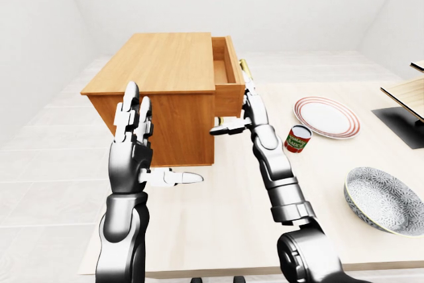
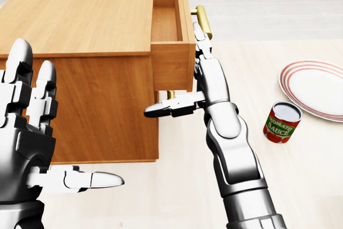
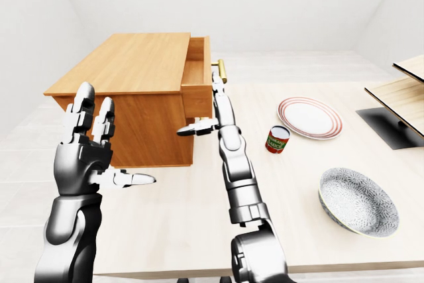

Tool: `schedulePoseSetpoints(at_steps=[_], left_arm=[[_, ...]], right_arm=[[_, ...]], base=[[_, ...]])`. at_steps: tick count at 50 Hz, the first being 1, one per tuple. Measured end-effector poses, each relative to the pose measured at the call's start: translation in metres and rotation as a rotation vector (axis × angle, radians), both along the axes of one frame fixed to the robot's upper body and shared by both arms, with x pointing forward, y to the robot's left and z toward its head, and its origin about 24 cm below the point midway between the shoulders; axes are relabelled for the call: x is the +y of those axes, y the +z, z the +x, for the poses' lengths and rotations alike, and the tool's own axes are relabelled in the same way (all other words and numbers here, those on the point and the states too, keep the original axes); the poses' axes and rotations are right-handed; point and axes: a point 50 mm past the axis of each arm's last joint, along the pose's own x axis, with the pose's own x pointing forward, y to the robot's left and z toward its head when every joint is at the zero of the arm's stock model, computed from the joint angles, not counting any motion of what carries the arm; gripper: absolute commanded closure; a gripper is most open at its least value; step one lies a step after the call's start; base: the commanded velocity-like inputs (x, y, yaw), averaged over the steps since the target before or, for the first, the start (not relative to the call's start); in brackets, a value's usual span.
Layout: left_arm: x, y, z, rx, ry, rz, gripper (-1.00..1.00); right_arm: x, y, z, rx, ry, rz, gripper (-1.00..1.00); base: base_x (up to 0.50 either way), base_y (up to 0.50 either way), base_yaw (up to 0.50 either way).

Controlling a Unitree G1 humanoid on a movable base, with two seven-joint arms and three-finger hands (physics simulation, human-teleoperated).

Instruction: Close the top drawer of the cabinet.

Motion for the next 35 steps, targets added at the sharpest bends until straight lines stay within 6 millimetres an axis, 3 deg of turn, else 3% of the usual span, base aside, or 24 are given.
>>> schedulePoseSetpoints(at_steps=[35], left_arm=[[0.001, 0.0, 0.0, 0.001, 0.001, -0.002, -1.0]], right_arm=[[0.033, 0.001, 0.0, 0.008, 0.085, -0.055, -1.0]], base=[[0.0, 0.0, 0.0]])
